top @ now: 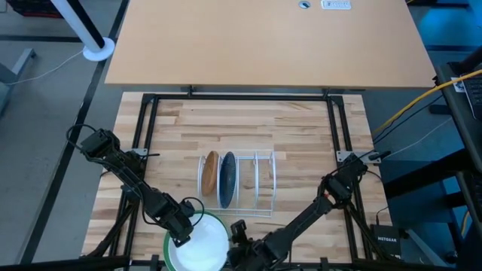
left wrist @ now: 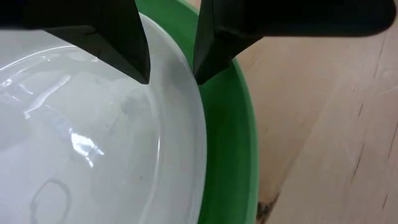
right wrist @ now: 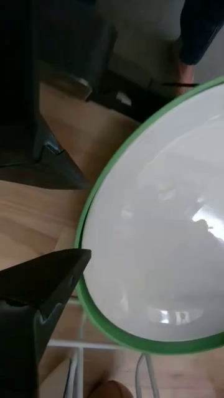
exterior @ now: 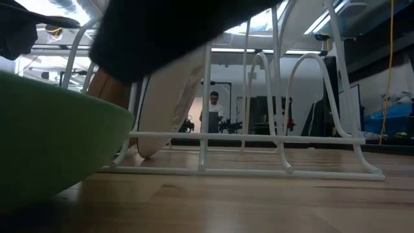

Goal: Sort dishes
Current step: Put the white plate into the dish rack

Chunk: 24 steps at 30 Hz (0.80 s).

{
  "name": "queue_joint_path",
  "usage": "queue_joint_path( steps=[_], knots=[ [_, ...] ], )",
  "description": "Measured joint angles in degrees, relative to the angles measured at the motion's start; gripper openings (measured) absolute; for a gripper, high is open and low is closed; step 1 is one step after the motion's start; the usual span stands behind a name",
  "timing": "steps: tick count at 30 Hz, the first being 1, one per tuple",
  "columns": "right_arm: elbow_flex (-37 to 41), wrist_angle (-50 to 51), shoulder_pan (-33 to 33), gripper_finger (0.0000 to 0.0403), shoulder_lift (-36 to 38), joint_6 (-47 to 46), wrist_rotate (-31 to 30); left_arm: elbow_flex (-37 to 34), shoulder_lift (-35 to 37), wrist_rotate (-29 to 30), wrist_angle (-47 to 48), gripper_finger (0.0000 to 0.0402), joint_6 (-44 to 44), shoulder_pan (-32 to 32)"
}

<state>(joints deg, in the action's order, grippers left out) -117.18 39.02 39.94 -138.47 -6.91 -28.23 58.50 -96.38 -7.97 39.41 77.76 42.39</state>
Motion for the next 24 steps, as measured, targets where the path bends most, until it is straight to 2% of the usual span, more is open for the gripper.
queue_joint_path(
  steps=[18,24],
  knots=[
    [5.5,-10.2,-1.9,0.0169,-0.3,0.2,-0.1,-0.1,-0.1,-0.6,-1.7,0.0113,1.1,-0.2],
    [5.7,-12.8,-3.3,0.0169,-0.3,-0.1,-1.2,0.1,0.0,2.8,-4.2,0.0113,1.3,-0.3]
  ],
)
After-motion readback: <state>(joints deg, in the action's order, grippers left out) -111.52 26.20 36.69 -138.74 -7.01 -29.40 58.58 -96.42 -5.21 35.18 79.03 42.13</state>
